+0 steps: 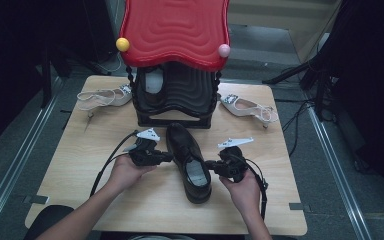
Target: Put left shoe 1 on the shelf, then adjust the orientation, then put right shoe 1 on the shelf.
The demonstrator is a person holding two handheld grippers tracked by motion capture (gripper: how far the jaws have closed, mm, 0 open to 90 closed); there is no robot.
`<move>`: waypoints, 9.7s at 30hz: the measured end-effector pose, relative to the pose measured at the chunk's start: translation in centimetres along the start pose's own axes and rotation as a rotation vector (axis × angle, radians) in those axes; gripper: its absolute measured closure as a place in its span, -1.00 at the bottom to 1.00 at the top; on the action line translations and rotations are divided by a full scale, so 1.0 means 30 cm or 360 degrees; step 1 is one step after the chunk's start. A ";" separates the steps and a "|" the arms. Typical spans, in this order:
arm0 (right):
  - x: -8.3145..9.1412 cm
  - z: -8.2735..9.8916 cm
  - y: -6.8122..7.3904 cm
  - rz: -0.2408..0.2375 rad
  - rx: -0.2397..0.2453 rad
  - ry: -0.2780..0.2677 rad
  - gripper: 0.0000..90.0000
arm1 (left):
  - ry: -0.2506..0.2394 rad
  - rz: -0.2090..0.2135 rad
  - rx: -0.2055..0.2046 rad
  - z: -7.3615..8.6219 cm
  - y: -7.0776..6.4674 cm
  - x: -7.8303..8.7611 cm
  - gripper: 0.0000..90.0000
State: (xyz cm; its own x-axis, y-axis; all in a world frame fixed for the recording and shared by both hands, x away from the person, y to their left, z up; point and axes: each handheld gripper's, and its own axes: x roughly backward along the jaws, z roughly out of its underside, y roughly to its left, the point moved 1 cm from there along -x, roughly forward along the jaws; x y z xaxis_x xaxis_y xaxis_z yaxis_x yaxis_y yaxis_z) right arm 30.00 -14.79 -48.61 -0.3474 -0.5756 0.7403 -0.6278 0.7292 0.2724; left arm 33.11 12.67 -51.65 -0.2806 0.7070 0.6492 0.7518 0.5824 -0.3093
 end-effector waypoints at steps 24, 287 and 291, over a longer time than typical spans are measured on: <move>0.035 0.009 0.004 -0.0028 -0.0127 -0.0021 0.85 | -0.0010 0.0039 0.0045 -0.052 0.043 0.026 0.55; 0.063 -0.340 0.104 0.0159 0.0249 -0.0333 1.00 | -0.0282 -0.0370 -0.0163 -0.789 0.109 0.557 1.00; 0.038 -0.335 0.081 0.0168 0.0213 -0.0325 1.00 | -0.0282 -0.0370 -0.0161 -0.789 0.109 0.557 1.00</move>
State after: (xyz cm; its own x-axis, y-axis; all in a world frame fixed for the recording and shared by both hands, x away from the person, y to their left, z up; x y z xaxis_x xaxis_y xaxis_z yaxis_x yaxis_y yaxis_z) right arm 35.06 -9.96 -40.93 -0.5409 -0.5715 0.6171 -0.6621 0.7418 0.1065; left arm 45.02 16.89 -25.37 -0.5450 0.6239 0.5602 0.7085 0.6999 -0.0902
